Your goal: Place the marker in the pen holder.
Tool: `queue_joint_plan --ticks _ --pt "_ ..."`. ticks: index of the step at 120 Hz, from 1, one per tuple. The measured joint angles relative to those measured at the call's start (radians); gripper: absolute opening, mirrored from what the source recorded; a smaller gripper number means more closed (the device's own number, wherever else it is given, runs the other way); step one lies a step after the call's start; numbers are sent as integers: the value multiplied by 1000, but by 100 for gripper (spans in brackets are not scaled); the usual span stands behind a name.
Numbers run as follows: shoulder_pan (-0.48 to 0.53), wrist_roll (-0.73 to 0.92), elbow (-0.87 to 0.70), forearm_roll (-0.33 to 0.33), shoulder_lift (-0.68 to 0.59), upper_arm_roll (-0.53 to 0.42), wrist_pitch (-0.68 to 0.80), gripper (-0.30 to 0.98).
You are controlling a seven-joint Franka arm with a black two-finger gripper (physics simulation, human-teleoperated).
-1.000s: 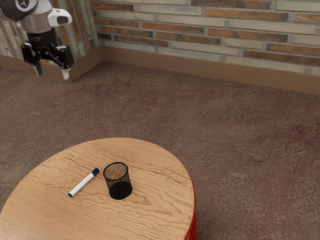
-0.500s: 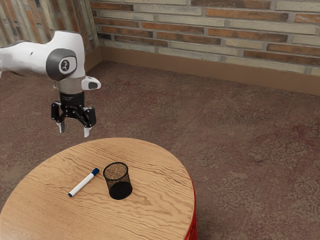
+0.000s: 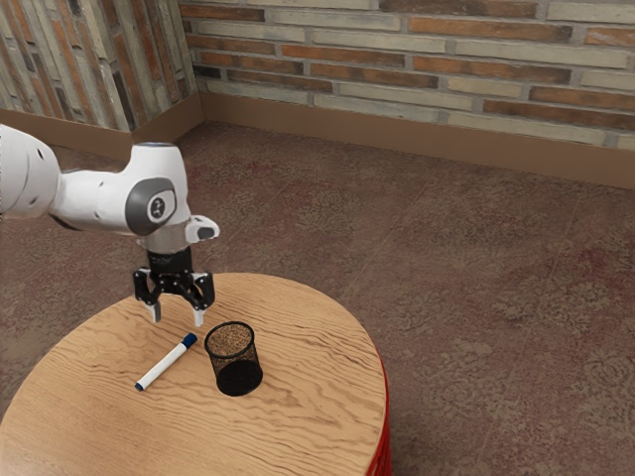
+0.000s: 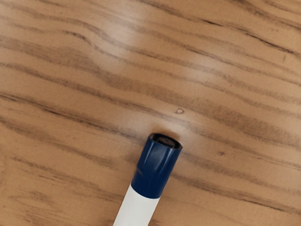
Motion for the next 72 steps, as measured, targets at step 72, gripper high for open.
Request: queue_joint_plan --ticks 72 --pt "2 15 -81 -65 31 1 144 48"
